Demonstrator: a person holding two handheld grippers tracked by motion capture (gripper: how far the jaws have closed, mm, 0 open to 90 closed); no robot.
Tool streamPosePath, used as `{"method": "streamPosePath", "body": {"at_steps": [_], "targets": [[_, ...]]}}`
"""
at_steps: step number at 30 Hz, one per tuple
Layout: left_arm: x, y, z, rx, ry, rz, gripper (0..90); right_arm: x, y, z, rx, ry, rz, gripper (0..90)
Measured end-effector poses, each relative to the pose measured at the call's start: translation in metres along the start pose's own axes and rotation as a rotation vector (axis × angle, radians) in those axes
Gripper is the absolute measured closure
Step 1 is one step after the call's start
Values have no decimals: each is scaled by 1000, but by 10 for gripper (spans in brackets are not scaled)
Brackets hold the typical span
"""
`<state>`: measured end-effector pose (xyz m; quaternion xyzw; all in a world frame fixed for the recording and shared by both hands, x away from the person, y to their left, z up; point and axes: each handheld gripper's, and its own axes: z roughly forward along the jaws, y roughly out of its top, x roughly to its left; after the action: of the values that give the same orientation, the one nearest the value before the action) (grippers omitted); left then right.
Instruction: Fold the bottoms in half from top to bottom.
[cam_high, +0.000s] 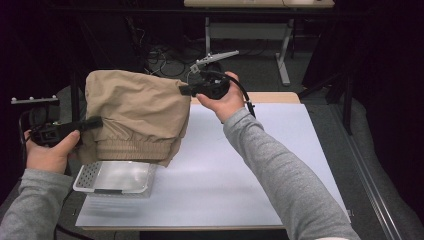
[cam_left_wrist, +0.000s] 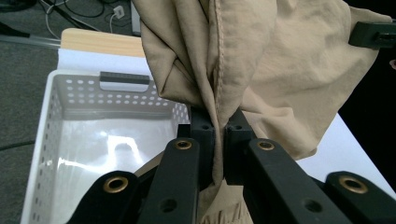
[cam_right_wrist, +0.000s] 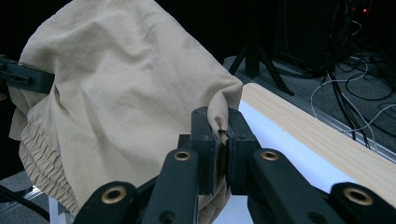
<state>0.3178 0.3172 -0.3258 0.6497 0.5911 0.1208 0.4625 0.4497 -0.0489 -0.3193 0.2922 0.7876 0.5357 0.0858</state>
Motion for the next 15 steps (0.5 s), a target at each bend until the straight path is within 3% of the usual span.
{"method": "streamPosePath", "body": {"at_steps": [15], "targets": [[22,-7,-30,1,-12,-43,857,24,5,17,5,45,-19,840]]}}
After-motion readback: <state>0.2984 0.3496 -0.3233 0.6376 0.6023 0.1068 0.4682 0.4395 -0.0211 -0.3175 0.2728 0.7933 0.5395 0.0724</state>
